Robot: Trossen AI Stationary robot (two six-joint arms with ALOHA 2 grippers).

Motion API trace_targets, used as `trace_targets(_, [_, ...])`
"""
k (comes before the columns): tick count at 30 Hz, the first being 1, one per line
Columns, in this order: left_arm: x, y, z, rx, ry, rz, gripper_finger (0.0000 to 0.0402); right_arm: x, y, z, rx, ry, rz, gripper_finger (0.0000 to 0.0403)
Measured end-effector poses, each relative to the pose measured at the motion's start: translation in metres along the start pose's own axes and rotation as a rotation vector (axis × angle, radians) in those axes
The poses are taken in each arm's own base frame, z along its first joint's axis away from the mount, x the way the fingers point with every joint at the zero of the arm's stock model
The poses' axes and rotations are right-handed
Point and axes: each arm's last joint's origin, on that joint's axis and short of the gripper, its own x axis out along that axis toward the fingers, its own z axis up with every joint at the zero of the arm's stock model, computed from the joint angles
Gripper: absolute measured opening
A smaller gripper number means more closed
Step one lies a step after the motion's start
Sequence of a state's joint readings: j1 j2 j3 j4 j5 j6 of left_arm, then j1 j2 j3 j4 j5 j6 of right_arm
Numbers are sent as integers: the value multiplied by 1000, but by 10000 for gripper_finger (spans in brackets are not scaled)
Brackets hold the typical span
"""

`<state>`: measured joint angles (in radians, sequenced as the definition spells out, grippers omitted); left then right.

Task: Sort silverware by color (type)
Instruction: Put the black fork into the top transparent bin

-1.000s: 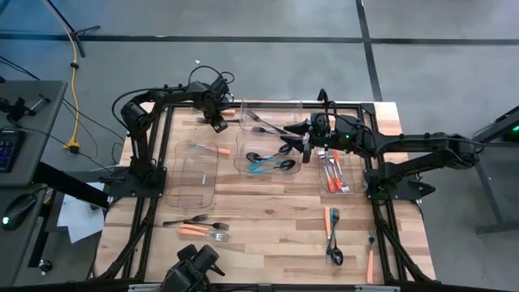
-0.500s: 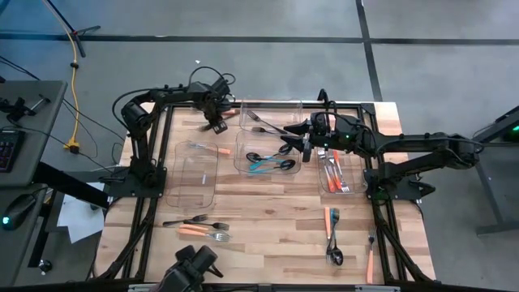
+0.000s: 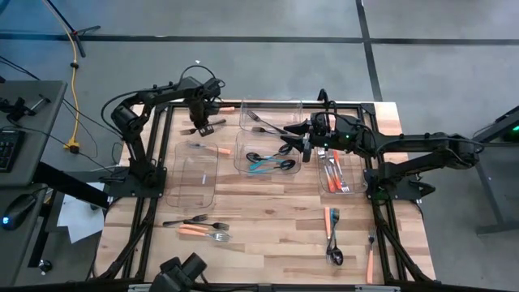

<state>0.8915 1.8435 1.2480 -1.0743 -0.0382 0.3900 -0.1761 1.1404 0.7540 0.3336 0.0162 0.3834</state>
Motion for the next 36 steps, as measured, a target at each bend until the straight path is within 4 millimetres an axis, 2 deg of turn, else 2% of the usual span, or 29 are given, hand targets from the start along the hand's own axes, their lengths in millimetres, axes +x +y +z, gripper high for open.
trace_targets(5, [-22,-11,-13,7,-5,-7,1,0,0,0,-48,0,0,197])
trace_targets(11, [-70,-14,-40,-90,-183,47,1,0,1,0,-70,8,22,197])
trace_targets(15, [-108,-21,-60,-151,-436,21,1,0,1,0,-78,9,24,197])
trace_targets(18, [-137,-32,-74,-154,-702,-8,1,0,1,0,-78,9,25,197])
trace_targets(23, [-165,-60,-91,-103,-1132,-123,0,0,2,1,-78,0,48,197])
trace_targets(26, [-166,-81,-100,-43,-1321,-186,0,0,3,3,-78,-15,69,197])
trace_targets(29, [-155,-103,-106,16,-1473,-268,0,0,4,4,-79,-28,75,197])
trace_targets(36, [-107,-146,-109,30,-1663,-520,0,0,4,5,-79,-36,78,197])
